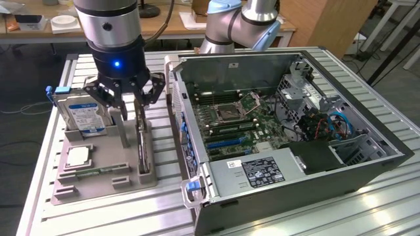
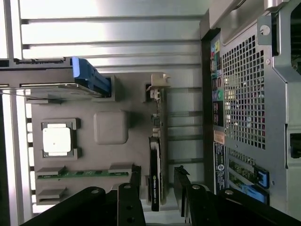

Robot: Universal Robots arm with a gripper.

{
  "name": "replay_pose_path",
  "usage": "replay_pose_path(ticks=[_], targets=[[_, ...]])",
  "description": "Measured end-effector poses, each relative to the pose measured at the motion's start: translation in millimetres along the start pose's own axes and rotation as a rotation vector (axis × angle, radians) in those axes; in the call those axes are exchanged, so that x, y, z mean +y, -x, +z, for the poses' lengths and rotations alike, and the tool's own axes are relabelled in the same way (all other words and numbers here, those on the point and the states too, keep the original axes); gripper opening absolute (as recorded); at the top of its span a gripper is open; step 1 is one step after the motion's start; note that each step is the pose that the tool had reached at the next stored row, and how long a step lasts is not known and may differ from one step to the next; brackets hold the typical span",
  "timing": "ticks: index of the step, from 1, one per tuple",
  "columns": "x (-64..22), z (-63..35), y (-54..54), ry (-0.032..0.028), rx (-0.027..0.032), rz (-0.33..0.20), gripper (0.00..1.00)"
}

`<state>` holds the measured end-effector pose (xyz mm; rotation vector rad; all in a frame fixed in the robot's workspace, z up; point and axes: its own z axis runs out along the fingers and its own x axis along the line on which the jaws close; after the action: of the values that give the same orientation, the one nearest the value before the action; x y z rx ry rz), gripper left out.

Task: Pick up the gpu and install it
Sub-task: 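Pick up the gpu and move the gpu toward the slot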

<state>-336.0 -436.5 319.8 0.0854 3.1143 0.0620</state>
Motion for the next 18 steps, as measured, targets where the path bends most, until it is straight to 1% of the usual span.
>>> replay_pose_path(ticks=[12,18], targets=[[-8.0,11.3,0.1,0.0009,0.0015,-0.037,0.42],[-9.8,16.9,0.5,0.0016,0.0026,-0.065,0.42]])
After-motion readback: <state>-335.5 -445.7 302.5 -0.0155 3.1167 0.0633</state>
